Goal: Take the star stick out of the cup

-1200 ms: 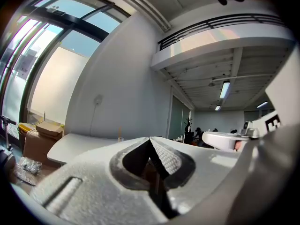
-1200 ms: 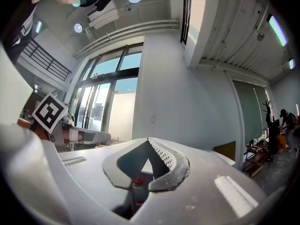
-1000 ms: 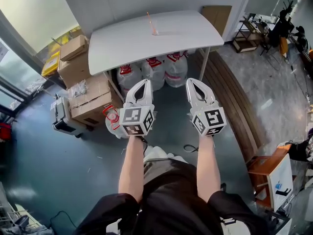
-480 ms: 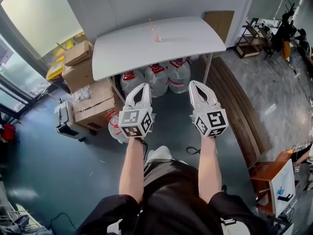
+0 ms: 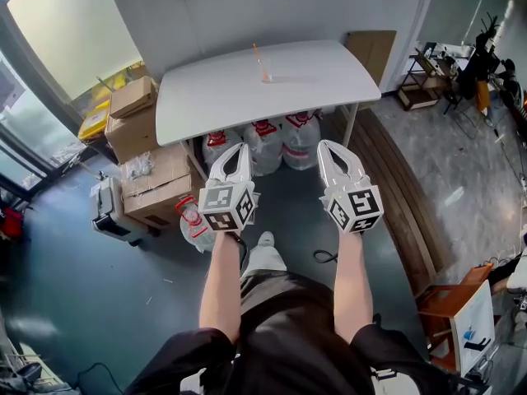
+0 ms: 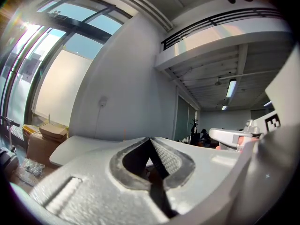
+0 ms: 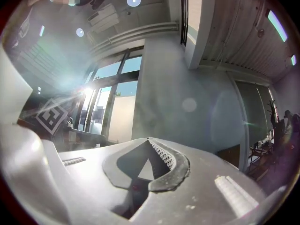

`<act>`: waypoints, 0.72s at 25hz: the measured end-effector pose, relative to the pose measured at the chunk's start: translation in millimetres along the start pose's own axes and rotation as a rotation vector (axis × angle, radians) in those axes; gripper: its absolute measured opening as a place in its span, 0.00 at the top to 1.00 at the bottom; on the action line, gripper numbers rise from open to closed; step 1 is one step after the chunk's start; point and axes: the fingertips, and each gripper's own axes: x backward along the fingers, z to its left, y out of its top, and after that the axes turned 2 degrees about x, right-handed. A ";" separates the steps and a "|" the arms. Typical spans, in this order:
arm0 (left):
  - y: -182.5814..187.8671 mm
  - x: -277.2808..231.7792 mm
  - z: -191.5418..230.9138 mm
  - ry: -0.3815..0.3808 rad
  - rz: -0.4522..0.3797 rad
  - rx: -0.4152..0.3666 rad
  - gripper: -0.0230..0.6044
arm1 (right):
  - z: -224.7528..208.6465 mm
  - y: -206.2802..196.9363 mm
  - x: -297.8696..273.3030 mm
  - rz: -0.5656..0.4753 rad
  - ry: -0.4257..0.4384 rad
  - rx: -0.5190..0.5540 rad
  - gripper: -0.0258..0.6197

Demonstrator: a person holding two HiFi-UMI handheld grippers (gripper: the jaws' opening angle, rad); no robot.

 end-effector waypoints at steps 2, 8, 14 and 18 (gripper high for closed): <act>5.9 -6.8 5.7 0.005 -0.009 0.000 0.96 | -1.0 1.8 -9.8 -0.002 0.010 0.007 0.95; 13.1 -32.5 16.9 0.022 -0.015 0.004 0.96 | -10.0 1.3 -37.1 0.010 0.045 0.004 0.95; 8.1 -52.8 33.0 0.035 0.004 0.018 0.96 | -16.2 -14.5 -57.4 0.021 0.049 -0.010 0.95; 1.4 -77.7 47.5 0.038 0.008 0.031 0.96 | -27.0 -30.3 -78.5 0.039 0.051 -0.011 0.95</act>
